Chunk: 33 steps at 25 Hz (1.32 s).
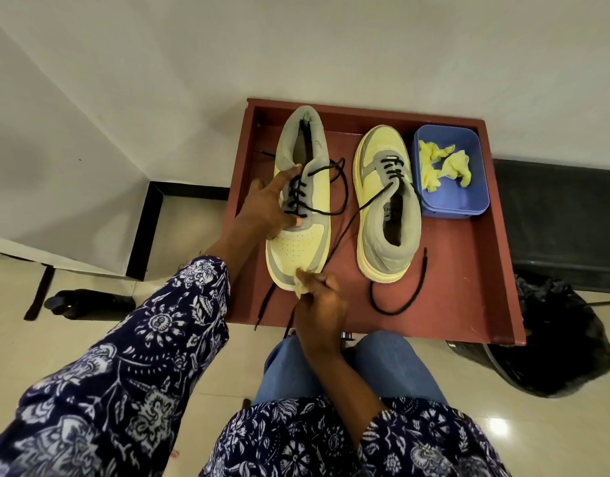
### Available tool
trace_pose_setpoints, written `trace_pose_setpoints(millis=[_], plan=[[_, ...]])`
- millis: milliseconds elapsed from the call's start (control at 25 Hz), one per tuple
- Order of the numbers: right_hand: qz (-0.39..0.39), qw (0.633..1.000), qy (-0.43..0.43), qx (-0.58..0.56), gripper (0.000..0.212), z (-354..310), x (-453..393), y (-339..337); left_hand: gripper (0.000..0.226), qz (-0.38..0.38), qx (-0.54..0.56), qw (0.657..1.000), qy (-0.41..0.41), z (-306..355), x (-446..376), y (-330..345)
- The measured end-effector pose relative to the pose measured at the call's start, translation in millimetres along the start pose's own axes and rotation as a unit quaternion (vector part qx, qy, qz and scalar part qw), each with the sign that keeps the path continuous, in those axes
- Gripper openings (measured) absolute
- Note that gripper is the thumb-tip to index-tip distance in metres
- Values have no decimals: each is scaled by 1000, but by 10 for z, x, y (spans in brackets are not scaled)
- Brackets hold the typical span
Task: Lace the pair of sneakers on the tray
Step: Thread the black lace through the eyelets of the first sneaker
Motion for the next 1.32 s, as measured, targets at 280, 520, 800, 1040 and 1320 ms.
trace_pose_setpoints(millis=[280, 520, 800, 1040, 1320], plan=[[11, 995, 75, 72, 39, 4, -598, -163, 88, -8, 8, 1000, 9, -54, -48, -1], [25, 993, 10, 112, 45, -138, -1051, -156, 88, -13, 19, 1000, 10, -75, -61, -10], [-3, 992, -33, 124, 42, -123, -1078, -164, 88, -12, 21, 1000, 4, -63, -51, 3], [-15, 992, -47, 120, 42, -6, -547, -196, 87, -4, 24, 1000, 6, -45, -23, 9], [-25, 999, -26, 31, 34, 96, -225, -163, 87, -10, 35, 999, 3, -48, -24, 13]])
Point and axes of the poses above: each hand's wrist, its own x-axis away from the middle knuckle, its own y-axis out of the palm, z = x × y, the point moved 1 cm from there along -x, towards the middle knuckle, and after that the axes turned 2 degrees about -y, right-handed, at the moved point
